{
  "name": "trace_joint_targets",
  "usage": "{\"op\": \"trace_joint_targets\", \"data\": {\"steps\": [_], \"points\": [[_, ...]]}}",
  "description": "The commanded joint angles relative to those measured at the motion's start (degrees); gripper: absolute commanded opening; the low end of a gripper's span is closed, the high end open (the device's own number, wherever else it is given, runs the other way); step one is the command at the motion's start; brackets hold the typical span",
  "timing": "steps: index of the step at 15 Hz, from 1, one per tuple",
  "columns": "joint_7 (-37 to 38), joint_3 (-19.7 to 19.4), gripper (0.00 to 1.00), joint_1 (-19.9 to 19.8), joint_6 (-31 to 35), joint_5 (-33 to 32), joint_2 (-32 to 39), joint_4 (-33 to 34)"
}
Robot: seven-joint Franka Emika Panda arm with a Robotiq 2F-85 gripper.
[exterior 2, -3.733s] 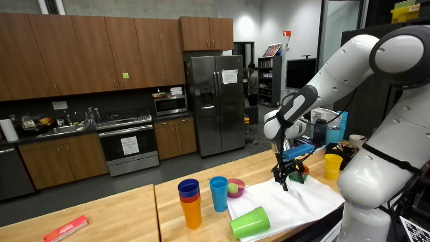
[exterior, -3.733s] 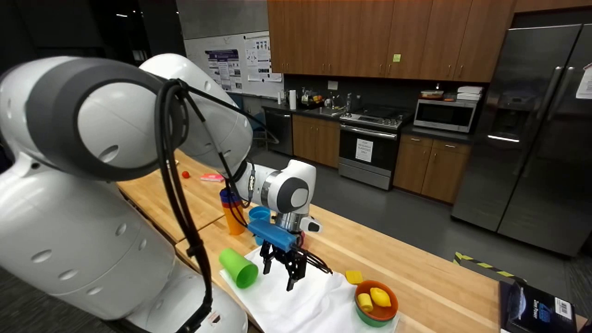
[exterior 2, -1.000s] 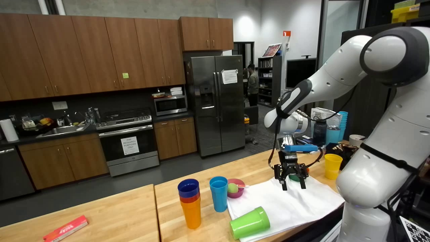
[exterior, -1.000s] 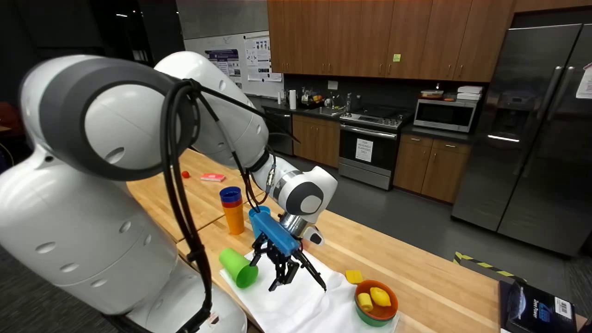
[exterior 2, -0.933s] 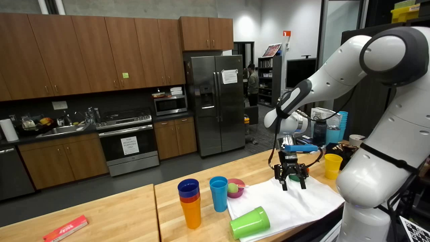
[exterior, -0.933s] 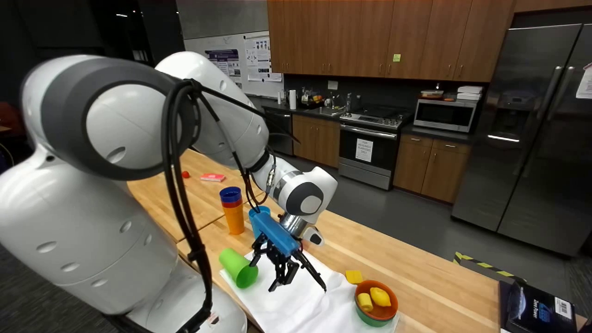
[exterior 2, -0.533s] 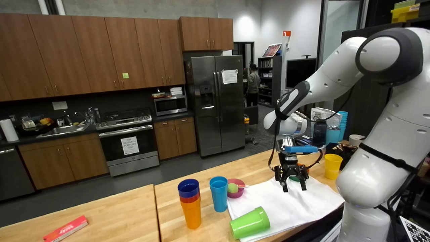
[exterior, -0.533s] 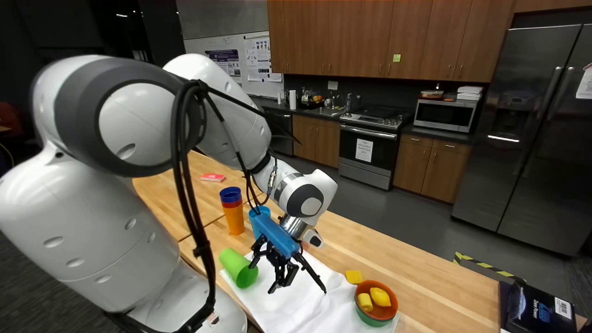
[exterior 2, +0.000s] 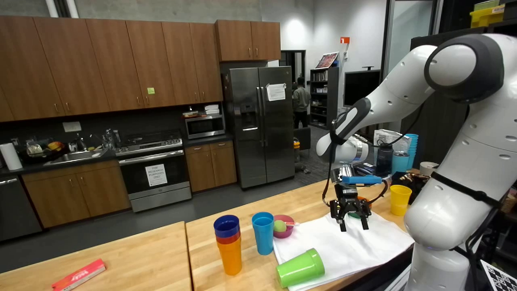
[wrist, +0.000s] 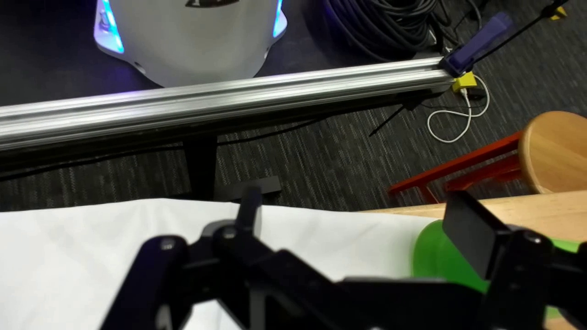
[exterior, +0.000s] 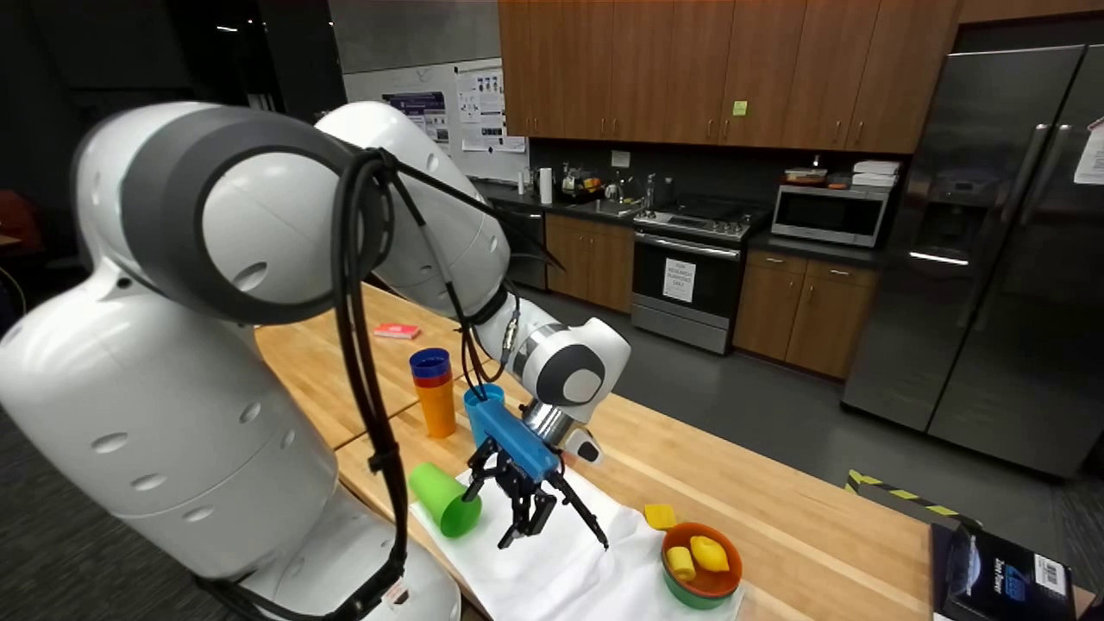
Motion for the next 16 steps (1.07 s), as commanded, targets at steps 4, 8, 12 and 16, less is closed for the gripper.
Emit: {"op": "trace_joint_targets", "data": {"steps": [4,8,12,16], "points": [[-0.9,-0.2,1.00,-0.2,-2.9,1.9,1.2,2.0],[-1.4,-0.1,1.00,-0.1,-3.4,2.5,0.7,1.9],[-1.6,0.0,1.00,-0.1,-4.0,2.5,0.3,1.8],[-1.7,0.4,1.00,0.2,-4.1,2.6,0.4,1.9]]}}
